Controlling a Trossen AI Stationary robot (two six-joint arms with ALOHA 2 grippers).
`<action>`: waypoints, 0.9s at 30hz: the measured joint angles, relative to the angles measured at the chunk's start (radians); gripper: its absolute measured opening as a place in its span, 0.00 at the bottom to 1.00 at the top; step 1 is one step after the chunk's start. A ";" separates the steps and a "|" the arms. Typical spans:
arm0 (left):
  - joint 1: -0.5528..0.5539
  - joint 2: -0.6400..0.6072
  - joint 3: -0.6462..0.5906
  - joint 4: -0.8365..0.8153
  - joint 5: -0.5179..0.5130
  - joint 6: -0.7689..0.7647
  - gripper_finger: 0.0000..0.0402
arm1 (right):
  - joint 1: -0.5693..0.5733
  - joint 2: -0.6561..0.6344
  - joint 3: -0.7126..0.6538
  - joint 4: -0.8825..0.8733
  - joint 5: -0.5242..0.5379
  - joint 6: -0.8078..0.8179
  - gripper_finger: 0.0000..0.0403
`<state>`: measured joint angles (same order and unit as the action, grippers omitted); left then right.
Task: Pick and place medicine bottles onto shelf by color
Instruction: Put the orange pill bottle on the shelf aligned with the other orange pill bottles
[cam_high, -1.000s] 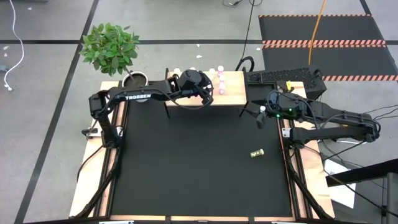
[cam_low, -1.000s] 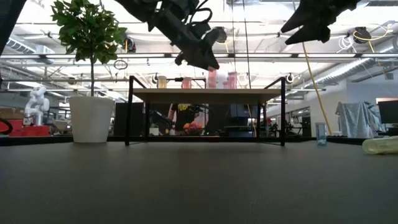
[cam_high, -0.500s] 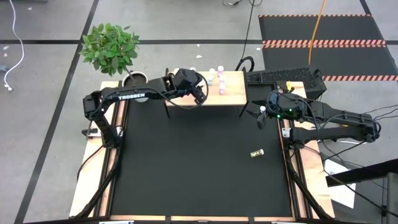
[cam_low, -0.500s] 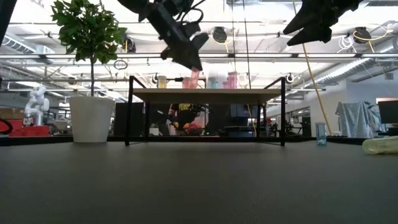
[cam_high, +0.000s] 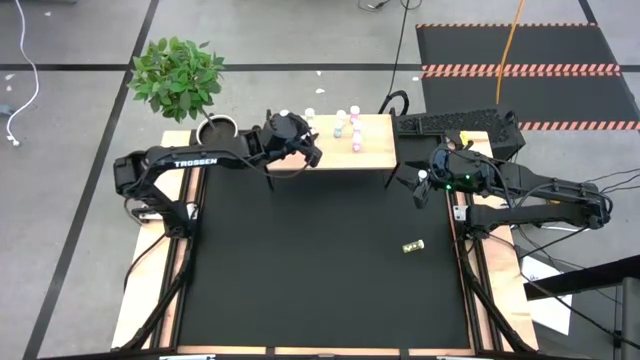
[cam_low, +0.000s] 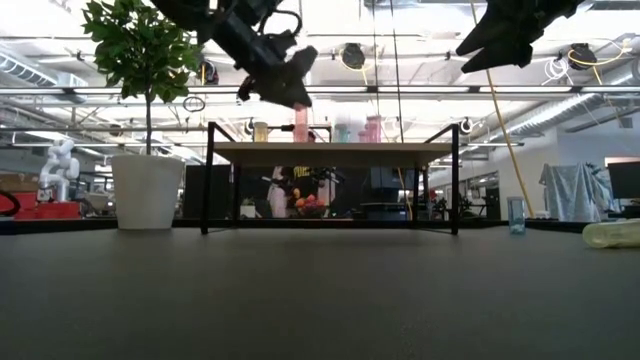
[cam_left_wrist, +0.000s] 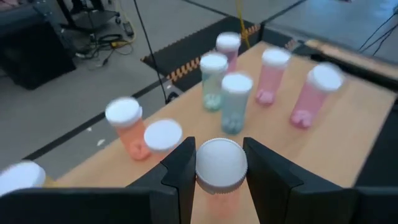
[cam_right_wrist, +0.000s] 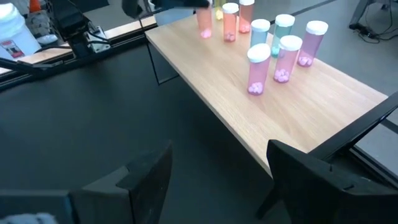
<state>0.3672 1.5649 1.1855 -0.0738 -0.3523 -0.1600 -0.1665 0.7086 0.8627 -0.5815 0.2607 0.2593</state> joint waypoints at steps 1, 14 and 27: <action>0.001 0.003 -0.008 0.008 0.000 0.000 0.30 | 0.000 0.000 0.000 0.001 0.000 -0.003 0.64; 0.006 0.020 -0.010 -0.003 0.002 0.002 0.30 | 0.000 0.000 0.000 0.001 0.000 0.016 0.64; 0.007 0.021 -0.011 -0.005 0.002 0.021 0.42 | 0.000 0.000 0.000 0.001 -0.003 0.026 0.64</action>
<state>0.3744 1.5860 1.1748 -0.0784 -0.3500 -0.1390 -0.1665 0.7086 0.8627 -0.5800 0.2575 0.2848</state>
